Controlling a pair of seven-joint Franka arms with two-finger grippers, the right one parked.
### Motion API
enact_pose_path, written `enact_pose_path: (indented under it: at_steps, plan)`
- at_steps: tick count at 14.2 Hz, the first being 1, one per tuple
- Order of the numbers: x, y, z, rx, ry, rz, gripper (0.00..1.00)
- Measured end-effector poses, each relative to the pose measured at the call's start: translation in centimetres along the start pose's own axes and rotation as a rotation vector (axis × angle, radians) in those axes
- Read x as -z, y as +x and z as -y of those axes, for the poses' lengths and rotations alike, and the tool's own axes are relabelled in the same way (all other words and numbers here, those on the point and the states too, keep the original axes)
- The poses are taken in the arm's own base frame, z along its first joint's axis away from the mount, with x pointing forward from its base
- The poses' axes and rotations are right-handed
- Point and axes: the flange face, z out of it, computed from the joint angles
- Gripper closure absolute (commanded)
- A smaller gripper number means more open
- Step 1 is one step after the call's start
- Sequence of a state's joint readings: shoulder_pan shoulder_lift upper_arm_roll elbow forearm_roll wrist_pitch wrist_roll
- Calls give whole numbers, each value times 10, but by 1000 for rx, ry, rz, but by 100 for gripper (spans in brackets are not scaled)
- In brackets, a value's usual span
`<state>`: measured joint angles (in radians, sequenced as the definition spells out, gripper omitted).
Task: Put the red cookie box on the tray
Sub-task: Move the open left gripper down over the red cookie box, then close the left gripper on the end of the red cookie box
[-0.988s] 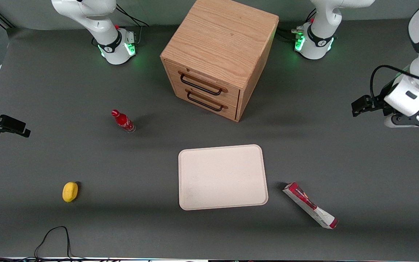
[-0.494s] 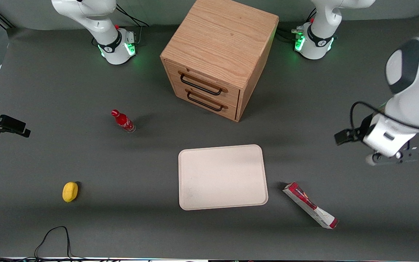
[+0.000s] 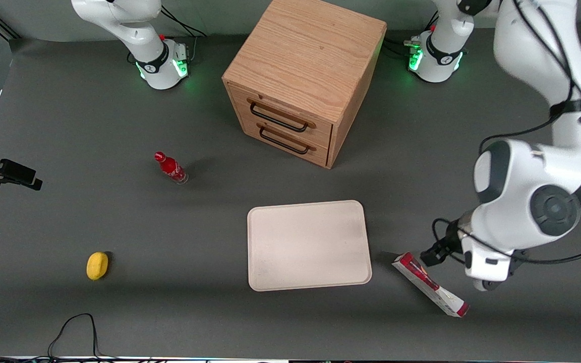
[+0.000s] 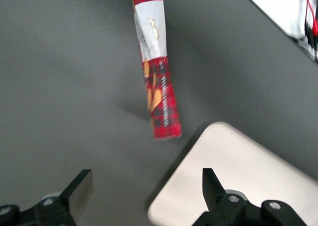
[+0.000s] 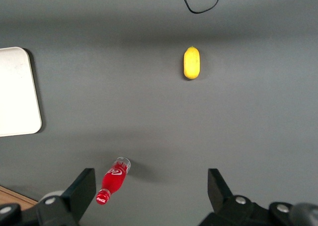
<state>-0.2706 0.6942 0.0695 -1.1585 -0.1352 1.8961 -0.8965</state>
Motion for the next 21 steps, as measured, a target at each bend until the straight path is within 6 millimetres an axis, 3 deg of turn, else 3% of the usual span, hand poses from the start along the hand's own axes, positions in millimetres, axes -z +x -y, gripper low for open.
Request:
enact_pose_path:
  at_steps: [2, 7, 8, 9, 11, 12, 18, 21]
  plan:
    - [-36, 9, -5, 49, -2, -33, 2]
    - [-129, 41, 7, 64, 4, -151, 3]
    - [-141, 46, 12, 68, 5, -164, 14]
    - [-148, 49, 15, 70, 5, -173, 32]
    - [-150, 50, 16, 71, 3, -178, 81]
    - [-149, 50, 15, 70, 2, -179, 100]
    - [-144, 50, 14, -104, 15, -184, 100]
    - [-119, 45, 13, -173, 49, -146, 100]
